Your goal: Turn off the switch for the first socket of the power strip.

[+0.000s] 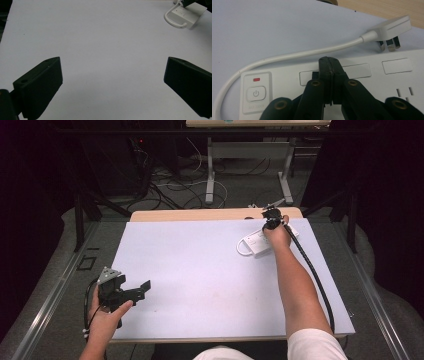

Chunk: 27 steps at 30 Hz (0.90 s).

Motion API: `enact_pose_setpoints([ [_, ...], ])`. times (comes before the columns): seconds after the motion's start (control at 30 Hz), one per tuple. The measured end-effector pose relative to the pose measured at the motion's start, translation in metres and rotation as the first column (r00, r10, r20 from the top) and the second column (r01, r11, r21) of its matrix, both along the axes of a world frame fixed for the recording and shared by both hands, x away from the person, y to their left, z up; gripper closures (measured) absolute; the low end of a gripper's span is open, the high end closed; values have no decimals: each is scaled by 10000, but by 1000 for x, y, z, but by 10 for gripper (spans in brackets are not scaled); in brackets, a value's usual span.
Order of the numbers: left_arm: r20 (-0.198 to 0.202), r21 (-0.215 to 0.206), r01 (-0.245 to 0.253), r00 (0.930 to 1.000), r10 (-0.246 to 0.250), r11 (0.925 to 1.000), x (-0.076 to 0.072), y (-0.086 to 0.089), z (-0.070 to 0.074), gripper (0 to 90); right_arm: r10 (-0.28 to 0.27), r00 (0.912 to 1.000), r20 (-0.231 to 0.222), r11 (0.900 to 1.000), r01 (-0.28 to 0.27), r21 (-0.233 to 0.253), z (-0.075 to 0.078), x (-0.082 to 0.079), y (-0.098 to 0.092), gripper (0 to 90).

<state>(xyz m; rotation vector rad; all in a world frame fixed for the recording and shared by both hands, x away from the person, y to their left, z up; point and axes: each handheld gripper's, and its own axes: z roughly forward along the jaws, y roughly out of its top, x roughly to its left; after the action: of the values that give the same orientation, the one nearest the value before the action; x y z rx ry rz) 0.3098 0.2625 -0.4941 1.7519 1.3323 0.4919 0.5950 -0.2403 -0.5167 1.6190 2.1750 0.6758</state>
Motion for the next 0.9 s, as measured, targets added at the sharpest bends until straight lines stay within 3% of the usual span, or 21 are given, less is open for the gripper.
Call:
enact_pose_setpoints([
  [0.57, -23, -15, 7, 10000, -7, 10000, 0, 0, -1, 18, -116, 9999, -68, 9999, 116, -37, 4, 0, 0, 821],
  [0.9, -18, -36, -4, 10000, 4, 10000, 0, -1, 0, 18, -241, 9997, -63, 9997, 241, -64, 12, -2, -3, 724],
])
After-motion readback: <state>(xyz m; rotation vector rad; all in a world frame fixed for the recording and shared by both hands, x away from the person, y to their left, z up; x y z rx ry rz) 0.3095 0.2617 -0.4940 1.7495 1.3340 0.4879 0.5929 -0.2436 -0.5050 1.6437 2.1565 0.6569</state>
